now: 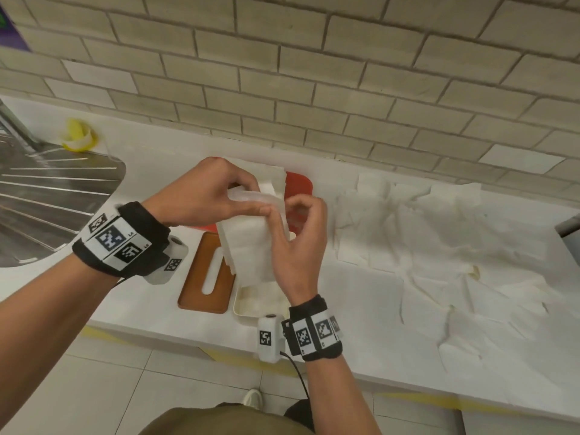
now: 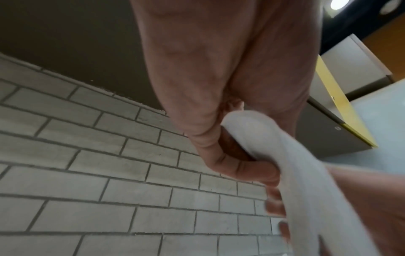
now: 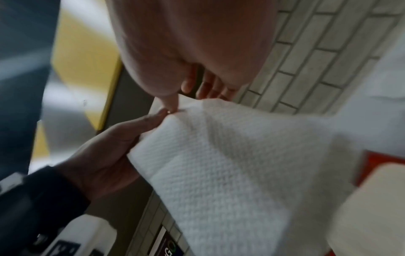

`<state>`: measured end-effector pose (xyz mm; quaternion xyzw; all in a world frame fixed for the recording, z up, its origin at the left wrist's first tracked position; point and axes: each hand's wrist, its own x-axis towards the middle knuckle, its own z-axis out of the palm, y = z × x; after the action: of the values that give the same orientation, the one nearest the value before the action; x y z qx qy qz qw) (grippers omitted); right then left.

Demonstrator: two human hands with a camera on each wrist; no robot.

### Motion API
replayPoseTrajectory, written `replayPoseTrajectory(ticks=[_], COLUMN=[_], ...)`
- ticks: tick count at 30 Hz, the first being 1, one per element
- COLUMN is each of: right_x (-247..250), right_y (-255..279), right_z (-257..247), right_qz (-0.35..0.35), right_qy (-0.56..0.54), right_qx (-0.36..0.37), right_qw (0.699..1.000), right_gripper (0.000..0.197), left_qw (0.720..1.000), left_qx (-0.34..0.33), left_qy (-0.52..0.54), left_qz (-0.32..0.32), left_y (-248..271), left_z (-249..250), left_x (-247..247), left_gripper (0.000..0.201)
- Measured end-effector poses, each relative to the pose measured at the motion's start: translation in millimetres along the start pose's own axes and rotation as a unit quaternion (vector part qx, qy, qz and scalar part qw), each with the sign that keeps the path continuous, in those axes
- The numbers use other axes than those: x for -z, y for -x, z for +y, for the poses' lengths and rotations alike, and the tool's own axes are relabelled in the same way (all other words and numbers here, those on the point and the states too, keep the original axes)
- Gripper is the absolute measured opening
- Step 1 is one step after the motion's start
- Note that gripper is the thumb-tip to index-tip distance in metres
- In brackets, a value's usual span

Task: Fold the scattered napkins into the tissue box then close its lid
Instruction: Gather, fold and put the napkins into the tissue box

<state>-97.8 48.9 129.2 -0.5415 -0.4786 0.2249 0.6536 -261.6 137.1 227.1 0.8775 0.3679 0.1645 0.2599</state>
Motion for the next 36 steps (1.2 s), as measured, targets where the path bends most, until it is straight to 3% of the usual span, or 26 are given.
replayPoseTrajectory(ticks=[4,9,11,16,20,21,23,26,28,30,33,36], right_x=[5.5,35.2,40.9,21.8,-2.9,-4.6,-3.0,18.4,47.1,88.4,174.3,286.6], right_y=[15.6,47.6,54.9,59.1,46.2,42.9,39.5,36.0,29.0,20.1,7.3,-0.8], right_z=[20.8,41.0,53.6,83.5,83.5,80.8,72.2,58.7,57.2,64.1,86.4,124.0], right_qz=[-0.078,-0.165,-0.188,-0.254,-0.346,-0.364,-0.385,-0.352,-0.291,-0.218,-0.130,-0.074], right_qy=[-0.058,0.049,0.126,0.303,0.362,0.367,0.372,0.352,0.349,0.346,0.351,0.418], right_qx=[-0.081,-0.088,-0.116,-0.265,-0.308,-0.311,-0.307,-0.303,-0.263,-0.218,-0.205,-0.200], right_qw=[0.992,0.981,0.967,0.879,0.809,0.798,0.787,0.812,0.851,0.886,0.904,0.883], right_gripper=[0.043,0.015,0.014,0.020,0.030,0.033,0.038,0.034,0.024,0.011,0.011,0.029], left_qw=[1.000,0.998,0.999,0.992,0.991,0.987,0.970,0.908,0.881,0.860,0.860,0.909], left_qx=[0.002,0.008,0.018,0.083,0.023,0.015,0.035,0.109,0.126,0.135,0.150,0.125], left_qy=[0.004,0.063,0.043,0.022,-0.124,-0.153,-0.195,-0.256,-0.292,-0.322,-0.324,-0.319], left_qz=[0.000,-0.011,-0.021,-0.088,-0.032,-0.043,-0.138,-0.313,-0.351,-0.372,-0.365,-0.237], left_y=[-9.1,-24.5,-33.6,-48.2,-45.2,-43.6,-40.8,-40.3,-40.7,-41.5,-48.0,-56.4], left_z=[-10.2,-30.3,-44.9,-74.9,-83.8,-82.4,-79.9,-78.5,-74.8,-68.6,-49.7,-17.3], left_x=[-5.0,-29.7,-50.0,-116.9,-148.3,-152.3,-162.7,-188.0,-203.9,-212.4,-199.5,-175.7], left_gripper=[0.023,0.015,0.015,0.030,0.030,0.026,0.035,0.092,0.127,0.144,0.134,0.093])
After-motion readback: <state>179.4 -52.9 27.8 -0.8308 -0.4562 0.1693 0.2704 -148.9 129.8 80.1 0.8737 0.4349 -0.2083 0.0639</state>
